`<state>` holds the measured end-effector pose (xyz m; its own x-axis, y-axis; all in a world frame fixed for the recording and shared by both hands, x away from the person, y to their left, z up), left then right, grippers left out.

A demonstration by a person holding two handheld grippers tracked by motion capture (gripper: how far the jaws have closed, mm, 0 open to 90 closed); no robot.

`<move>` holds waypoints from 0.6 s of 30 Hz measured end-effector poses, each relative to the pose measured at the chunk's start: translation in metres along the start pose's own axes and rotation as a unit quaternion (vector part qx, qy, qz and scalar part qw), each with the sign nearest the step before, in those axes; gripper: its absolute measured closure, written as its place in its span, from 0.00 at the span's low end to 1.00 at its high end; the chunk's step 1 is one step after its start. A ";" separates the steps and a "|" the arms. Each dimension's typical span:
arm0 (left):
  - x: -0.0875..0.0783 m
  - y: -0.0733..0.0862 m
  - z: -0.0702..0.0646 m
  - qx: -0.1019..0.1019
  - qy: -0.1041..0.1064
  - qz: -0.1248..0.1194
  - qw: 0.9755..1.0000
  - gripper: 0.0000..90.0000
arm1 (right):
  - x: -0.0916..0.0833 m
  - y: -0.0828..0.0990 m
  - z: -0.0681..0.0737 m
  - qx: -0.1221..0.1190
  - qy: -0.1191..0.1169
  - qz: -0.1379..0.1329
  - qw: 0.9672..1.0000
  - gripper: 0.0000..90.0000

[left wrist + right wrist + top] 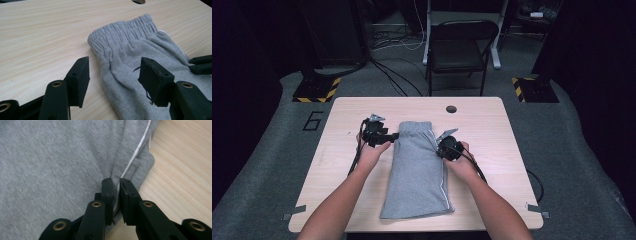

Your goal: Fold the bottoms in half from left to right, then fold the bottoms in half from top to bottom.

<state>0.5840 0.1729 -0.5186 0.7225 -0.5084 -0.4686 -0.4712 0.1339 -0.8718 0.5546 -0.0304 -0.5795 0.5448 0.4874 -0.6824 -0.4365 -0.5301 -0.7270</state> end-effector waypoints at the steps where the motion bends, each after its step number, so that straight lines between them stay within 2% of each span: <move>1: 0.000 0.000 0.000 0.002 0.001 -0.001 1.000 0.46 | 0.000 -0.001 -0.001 0.000 0.006 -0.002 1.000 0.85; 3: 0.002 0.001 0.001 0.002 -0.002 0.001 1.000 0.46 | -0.001 -0.004 -0.001 0.000 0.002 -0.012 1.000 0.77; 7: 0.004 0.005 0.003 0.006 -0.004 0.014 1.000 0.46 | -0.005 -0.009 -0.003 0.022 -0.006 -0.035 0.999 0.69; 9: 0.005 0.005 0.003 0.005 -0.002 0.011 1.000 0.46 | -0.007 -0.010 -0.004 0.029 -0.004 -0.038 0.999 0.64; 12: 0.007 0.004 0.001 0.004 -0.001 0.006 1.000 0.45 | -0.009 -0.013 -0.006 0.040 -0.005 -0.050 0.998 0.63; 14: 0.007 0.005 0.001 0.001 0.001 0.008 1.000 0.45 | -0.012 -0.014 -0.006 0.041 -0.006 -0.050 0.998 0.63; 15: 0.007 0.005 0.000 0.000 0.002 0.009 1.000 0.45 | -0.013 -0.015 -0.008 0.034 -0.007 -0.052 0.998 0.63; 16: 0.007 0.006 0.000 0.004 0.006 0.012 1.000 0.45 | -0.015 -0.015 -0.007 0.046 -0.007 -0.053 0.997 0.63; 18: 0.008 0.006 -0.001 0.004 0.008 0.012 1.000 0.46 | -0.016 -0.018 -0.006 0.046 -0.017 -0.058 0.997 0.63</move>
<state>0.5860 0.1687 -0.5276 0.7033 -0.5180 -0.4869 -0.4842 0.1525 -0.8616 0.5577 -0.0335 -0.5550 0.5713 0.5655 -0.5949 -0.4374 -0.4035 -0.8037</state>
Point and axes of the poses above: each handheld gripper's, and its own axes: x roughly forward along the jaws, y roughly out of its underside, z roughly to its left, the point moved 10 cm from there along x, roughly forward along the jaws, and after that the axes turned 9 degrees about -z, right-handed, at the moved point
